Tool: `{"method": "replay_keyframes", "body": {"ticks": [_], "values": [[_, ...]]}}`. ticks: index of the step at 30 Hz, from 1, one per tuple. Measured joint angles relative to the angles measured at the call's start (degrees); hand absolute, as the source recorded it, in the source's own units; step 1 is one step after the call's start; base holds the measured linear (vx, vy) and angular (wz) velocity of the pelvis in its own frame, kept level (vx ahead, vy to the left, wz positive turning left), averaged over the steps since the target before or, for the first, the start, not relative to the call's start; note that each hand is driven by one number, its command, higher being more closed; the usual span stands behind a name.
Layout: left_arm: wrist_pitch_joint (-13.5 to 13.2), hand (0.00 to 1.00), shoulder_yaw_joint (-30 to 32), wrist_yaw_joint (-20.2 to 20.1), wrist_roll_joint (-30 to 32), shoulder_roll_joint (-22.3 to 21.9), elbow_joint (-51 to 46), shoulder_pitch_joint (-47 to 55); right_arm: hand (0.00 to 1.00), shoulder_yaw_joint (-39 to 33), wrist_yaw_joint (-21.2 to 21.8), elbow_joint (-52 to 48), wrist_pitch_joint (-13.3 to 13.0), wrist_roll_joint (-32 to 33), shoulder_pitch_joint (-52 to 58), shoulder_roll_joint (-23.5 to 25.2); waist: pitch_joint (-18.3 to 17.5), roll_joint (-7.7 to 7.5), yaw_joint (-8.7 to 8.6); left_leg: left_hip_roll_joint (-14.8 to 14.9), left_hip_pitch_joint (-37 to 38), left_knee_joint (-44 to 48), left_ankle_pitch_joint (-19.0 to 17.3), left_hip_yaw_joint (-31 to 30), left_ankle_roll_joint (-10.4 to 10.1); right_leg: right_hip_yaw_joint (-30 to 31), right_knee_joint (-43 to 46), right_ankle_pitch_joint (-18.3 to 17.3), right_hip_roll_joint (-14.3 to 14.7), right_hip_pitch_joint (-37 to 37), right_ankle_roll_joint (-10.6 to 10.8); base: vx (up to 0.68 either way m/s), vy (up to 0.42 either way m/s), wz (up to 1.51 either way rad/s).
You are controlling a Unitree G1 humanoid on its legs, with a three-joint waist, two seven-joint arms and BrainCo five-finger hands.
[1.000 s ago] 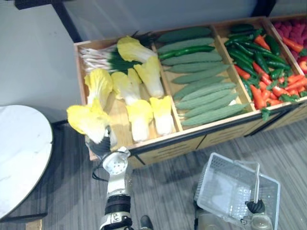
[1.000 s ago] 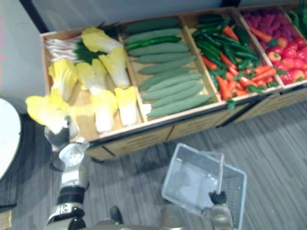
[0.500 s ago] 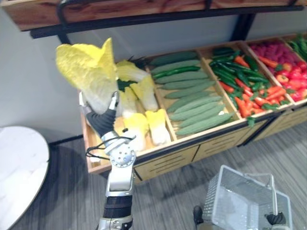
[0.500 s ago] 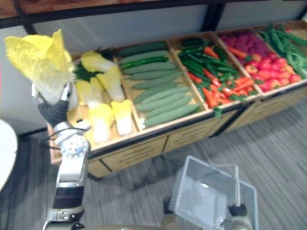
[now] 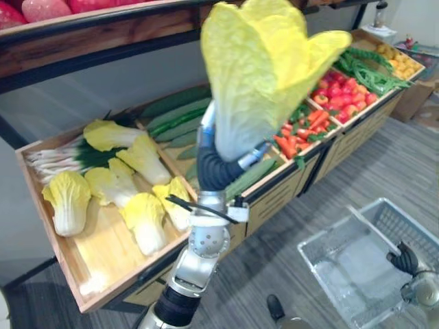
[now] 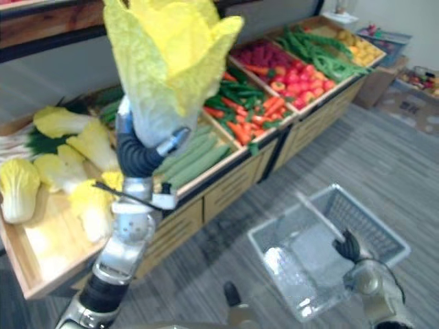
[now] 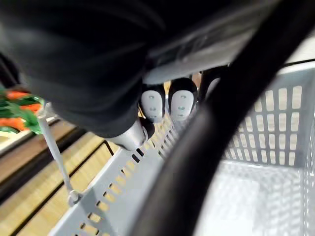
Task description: Pick vegetable in the basket
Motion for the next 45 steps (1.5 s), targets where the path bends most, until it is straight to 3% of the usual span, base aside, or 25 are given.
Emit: {"method": "replay_keyframes", "body": {"ticks": [5, 6, 10, 14, 19, 22, 31, 41, 45], "values": [[-3.4, 1.0, -4.6, -6.9, -9.4, 6.5, -1.2, -0.6, 1.0, 7.1, 2.0, -9.3, -3.6, 1.1, -2.4, -6.2, -0.4, 0.56, 0.12, 2.1, 1.5, 2.6, -1.2, 5.3, -1.6, 3.2, 0.5, 0.3, 2.5, -0.4, -0.4, -0.05, -0.048, -0.44], [-4.5, 1.0, -6.0, -9.8, -12.5, 8.7, -1.2, -0.8, 1.0, 8.2, 2.3, -10.7, -4.8, 1.2, -3.1, -7.5, -0.6, 0.66, 0.09, 2.2, 1.7, 2.8, -1.3, 6.6, -1.7, 4.1, 1.0, 0.3, 3.2, -1.1, -0.4, -0.06, -0.046, -0.46], [-4.8, 1.0, -11.5, -20.3, -23.8, 16.1, -0.5, -2.0, 1.0, 11.8, 3.4, -12.3, -6.7, 3.2, -5.2, -11.9, -1.1, 1.23, -0.15, 2.5, 2.2, 3.3, -1.4, 9.4, -1.9, 5.8, 1.3, 0.6, 4.4, -1.9, -0.7, -0.02, -0.014, -0.28], [-5.0, 1.0, -15.6, -26.5, -27.5, 22.2, -0.5, -2.8, 1.0, 14.1, 4.8, -12.3, -6.9, 3.6, -6.5, -15.1, -1.4, 1.49, -0.4, 2.6, 2.7, 3.7, -1.5, 11.0, -2.0, 6.7, 1.3, 0.8, 4.7, -1.9, -0.6, -0.02, 0.007, -0.16], [-5.3, 1.0, -22.9, -32.7, -27.9, 29.1, -0.5, -4.8, 1.0, 16.1, 6.4, -14.9, -7.1, 9.9, -7.0, -18.5, -1.7, 1.53, -1.89, 2.4, 3.5, 3.9, -1.6, 13.7, -2.2, 8.7, 1.2, 1.1, 5.5, -2.2, -0.5, -0.04, 0.003, -0.18], [-5.4, 1.0, -26.0, -34.0, -27.9, 30.5, -0.3, -5.8, 1.0, 16.1, 6.5, -16.9, -7.7, 12.4, -8.6, -18.6, -2.1, 1.79, -3.2, 2.4, 3.4, 4.1, -1.6, 14.3, -2.2, 9.2, 1.3, 1.3, 5.7, -2.8, -0.4, -0.03, -0.014, -0.17], [-6.2, 1.0, -34.0, -35.5, -26.6, 33.3, 4.5, -9.2, 1.0, 20.8, 7.4, -21.7, -9.2, 14.9, -13.2, -20.4, -2.8, 2.6, -3.99, 2.2, 3.7, 4.6, -1.7, 17.0, -2.3, 11.7, 1.0, 1.8, 6.7, -3.5, -0.1, -0.04, -0.021, -0.14], [-6.6, 1.0, -36.4, -35.4, -19.8, 32.1, 14.9, -11.2, 1.0, 23.8, 11.0, -28.1, -9.8, 20.4, -13.6, -21.8, -3.0, 2.53, -5.13, 2.1, 3.9, 4.6, -1.6, 17.7, -2.4, 12.3, 0.3, 2.7, 6.8, -3.4, -0.4, -0.02, -0.011, -0.03], [-6.5, 1.0, -34.7, -34.6, -15.1, 28.5, 22.7, -11.3, 1.0, 25.2, 13.0, -30.8, -10.7, 21.3, -13.5, -21.8, -3.4, 2.13, -5.56, 2.1, 3.9, 4.5, -1.6, 17.6, -2.4, 12.3, 0.3, 2.7, 6.8, -3.3, -0.4, -0.02, -0.013, 0.01]]}}
